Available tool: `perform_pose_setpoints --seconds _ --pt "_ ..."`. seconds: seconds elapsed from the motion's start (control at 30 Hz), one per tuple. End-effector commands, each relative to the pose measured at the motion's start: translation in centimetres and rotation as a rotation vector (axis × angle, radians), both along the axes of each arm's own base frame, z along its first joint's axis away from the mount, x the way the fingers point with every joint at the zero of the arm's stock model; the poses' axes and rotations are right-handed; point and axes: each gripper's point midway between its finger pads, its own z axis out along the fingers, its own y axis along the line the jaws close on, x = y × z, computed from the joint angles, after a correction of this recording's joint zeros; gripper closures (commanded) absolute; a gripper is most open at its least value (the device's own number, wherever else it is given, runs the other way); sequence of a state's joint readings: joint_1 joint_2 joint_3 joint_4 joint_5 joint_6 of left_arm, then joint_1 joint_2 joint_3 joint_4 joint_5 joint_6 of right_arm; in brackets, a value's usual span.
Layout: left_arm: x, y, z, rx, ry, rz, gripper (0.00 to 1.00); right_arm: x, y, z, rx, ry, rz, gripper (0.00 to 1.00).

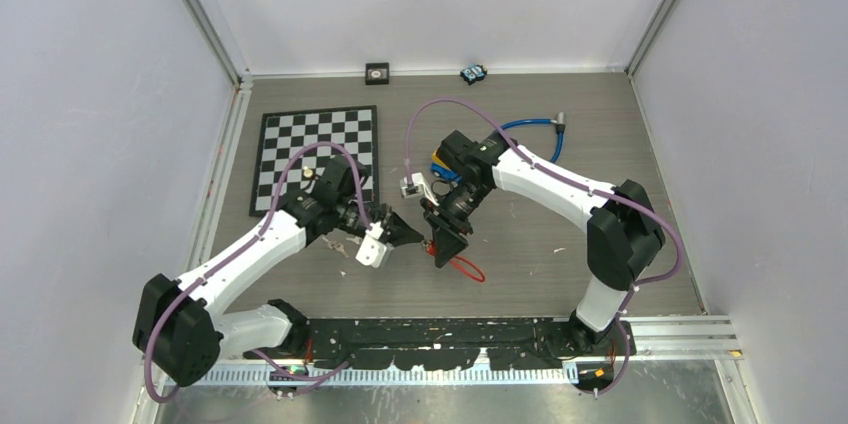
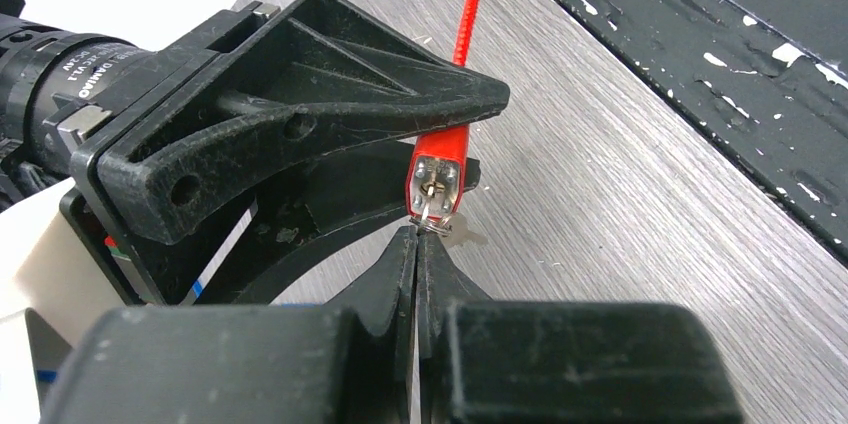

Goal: Unlock with the key
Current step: Unlock the lock.

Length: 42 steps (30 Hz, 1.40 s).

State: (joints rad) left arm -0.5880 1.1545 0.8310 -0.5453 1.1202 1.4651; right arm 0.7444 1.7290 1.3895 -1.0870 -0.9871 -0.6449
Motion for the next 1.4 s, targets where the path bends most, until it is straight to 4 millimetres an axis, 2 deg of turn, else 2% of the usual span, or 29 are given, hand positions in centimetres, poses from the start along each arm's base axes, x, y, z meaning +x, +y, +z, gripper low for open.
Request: perform_pose_setpoints --seconds 0.0,0.2,0.6,0.87,1.1,1.17,1.27,1.37 --pt "-1.4 -0.8 -0.1 -0.030 0.021 -0.052 1.00 1.0 1.2 1.4 0.050 -0.048 -0.010 0.99" --pt "-2.3 -1.0 -1.0 -0.009 0.098 -0.045 1.00 2.4 1.3 1.0 0.016 -0.108 -0.067 0.99" --pt "-1.9 -2.9 -0.5 -0.070 0.399 0.029 1.00 4.4 1.4 2.1 0.028 -0.255 -0.131 1.00" --pt "-3.3 -3.0 -2.5 -0.003 0.262 -0.014 1.00 3.9 1.4 2.3 0.038 -0.234 -0.096 1.00" --pt "-2.3 -2.7 -2.7 0.036 0.192 0.037 1.00 3.8 1.0 1.7 0.017 -0.228 -0.088 1.00" --pt "-1.7 -2.5 -2.4 0.052 0.179 0.069 0.90 3.7 0.7 1.3 0.004 -0.235 -0.086 1.00" --pt "-0.9 -1.9 -1.9 0.056 0.156 0.122 0.65 3.9 0.2 0.7 -0.021 -0.261 -0.085 1.00" --pt "0.1 -1.0 -1.4 0.057 0.183 0.192 0.51 4.5 -0.2 0.2 -0.042 -0.304 -0.106 1.00"
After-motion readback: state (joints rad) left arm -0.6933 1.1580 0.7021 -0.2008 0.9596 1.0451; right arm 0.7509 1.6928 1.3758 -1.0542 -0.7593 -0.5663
